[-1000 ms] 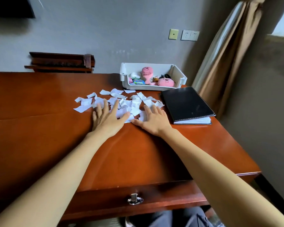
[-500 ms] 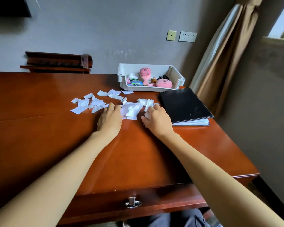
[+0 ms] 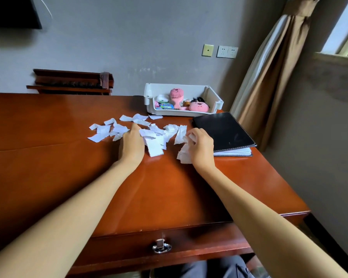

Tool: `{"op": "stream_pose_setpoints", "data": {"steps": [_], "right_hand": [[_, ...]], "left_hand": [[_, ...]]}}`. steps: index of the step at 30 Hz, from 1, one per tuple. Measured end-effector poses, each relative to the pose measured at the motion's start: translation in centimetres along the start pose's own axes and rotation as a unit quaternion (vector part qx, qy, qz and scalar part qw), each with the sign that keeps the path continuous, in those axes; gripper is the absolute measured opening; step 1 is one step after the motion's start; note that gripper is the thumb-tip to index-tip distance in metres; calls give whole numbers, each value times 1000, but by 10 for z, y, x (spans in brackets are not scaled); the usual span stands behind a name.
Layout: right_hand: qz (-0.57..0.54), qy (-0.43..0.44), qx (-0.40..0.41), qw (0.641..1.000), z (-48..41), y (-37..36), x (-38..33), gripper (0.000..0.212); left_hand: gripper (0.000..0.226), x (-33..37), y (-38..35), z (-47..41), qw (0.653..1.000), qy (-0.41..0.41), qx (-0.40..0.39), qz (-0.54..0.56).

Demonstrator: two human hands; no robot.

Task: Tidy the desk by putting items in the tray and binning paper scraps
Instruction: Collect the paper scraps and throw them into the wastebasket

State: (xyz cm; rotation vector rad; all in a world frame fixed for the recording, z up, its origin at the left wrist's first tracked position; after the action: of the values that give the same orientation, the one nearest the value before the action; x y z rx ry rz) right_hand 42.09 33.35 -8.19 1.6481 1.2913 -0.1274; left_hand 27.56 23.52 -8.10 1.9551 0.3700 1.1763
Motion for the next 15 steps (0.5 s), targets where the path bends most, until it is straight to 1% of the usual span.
{"op": "stream_pose_setpoints", "data": {"steps": [1,3,5,9,11,15], "right_hand": [[-12,-2,16,1000,0,1,1,16],[-28,0,39,999,1,4,2,14],[-36,7,52,998,2,6,3,12],[-26,26,62,997,7,16,2,15],[-10,26,31,999,10,19,3,21],[79,41,-97,991,21,10,3,26]], "left_hand": [[34,1,1,0,1000,-2,6,4],[29,3,6,-1,999,-15,23,22],[24,5,10,-3,997,-6,31,71],[23,11,14,-5,989,3,12,144],[26,11,15,-3,988,11,-8,156],[30,7,13,2,990,75,-58,100]]}}
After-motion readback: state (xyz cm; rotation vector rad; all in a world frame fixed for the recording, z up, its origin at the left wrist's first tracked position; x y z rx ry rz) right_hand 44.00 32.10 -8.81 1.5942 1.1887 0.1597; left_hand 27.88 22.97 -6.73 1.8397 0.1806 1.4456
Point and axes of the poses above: each hand's wrist, its own z-axis away from the middle knuckle, its own y-axis out of the back of the hand, x = y × z, the point moved 3 cm from there along -z, towards the middle knuckle, and after that the axes turned 5 degrees about y, right-handed, at the moved point
